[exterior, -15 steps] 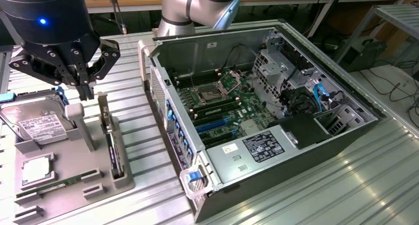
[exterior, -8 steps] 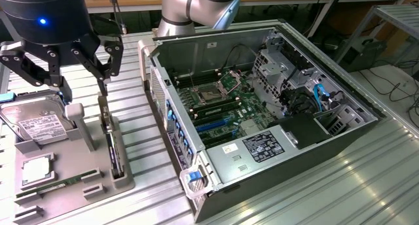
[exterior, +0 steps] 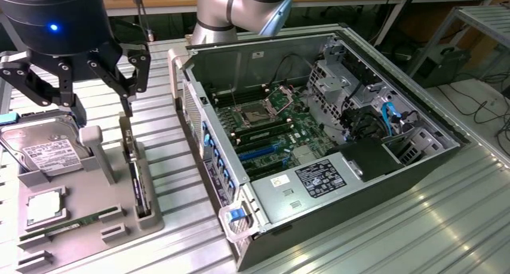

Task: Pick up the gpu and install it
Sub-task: 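Pick up the gpu and move the gpu toward the slot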

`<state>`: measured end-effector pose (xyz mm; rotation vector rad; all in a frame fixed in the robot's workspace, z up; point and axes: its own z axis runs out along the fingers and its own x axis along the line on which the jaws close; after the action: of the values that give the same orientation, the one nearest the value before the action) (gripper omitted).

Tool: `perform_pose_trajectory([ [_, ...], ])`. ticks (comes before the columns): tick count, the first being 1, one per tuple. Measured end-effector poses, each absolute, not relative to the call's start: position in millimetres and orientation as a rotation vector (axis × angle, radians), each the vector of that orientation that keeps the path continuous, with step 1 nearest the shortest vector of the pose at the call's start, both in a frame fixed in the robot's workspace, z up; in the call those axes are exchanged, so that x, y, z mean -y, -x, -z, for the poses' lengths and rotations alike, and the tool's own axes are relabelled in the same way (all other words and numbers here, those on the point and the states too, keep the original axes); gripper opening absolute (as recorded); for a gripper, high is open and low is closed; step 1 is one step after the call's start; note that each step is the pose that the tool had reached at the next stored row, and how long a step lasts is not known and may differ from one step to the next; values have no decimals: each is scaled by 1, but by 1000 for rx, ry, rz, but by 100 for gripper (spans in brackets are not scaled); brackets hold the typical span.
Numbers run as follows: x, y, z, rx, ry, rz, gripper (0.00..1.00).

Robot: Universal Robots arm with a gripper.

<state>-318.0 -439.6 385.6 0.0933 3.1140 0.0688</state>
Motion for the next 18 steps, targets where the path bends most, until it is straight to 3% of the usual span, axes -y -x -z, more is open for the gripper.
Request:
perform_pose_trajectory([
  [18,440,318,-373,-3114,-90,-68,60],
])
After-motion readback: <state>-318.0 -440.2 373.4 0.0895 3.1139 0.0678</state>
